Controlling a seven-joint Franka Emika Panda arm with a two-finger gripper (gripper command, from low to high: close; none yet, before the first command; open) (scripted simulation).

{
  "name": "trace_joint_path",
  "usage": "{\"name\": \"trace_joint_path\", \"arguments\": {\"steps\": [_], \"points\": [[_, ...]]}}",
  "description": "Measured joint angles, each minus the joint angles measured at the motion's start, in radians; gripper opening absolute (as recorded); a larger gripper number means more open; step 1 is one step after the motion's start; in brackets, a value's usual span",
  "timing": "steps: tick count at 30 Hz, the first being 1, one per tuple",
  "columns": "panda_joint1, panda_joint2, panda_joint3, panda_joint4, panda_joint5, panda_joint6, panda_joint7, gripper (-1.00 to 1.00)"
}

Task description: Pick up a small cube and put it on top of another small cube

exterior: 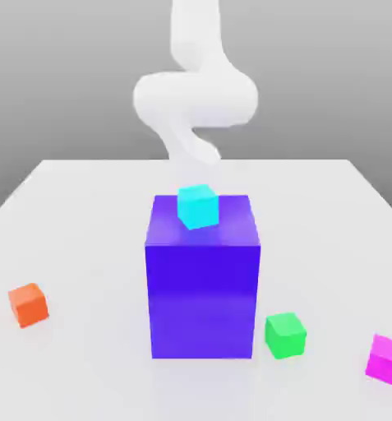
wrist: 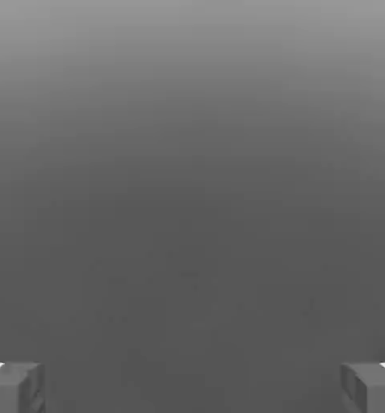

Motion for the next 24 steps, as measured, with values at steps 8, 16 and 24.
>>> {"name": "trace_joint_path", "arguments": {"steps": [8,16,24], "points": [[-0.062,0.283,0.208,-0.021,-0.055,0.094,0.325,0.00],[-0.075,0.572,0.378,-0.041,-0.185,0.183,0.699,0.00],[0.045,0.867,0.411,-0.059,-0.323,0.267,1.076,0.00]]}}
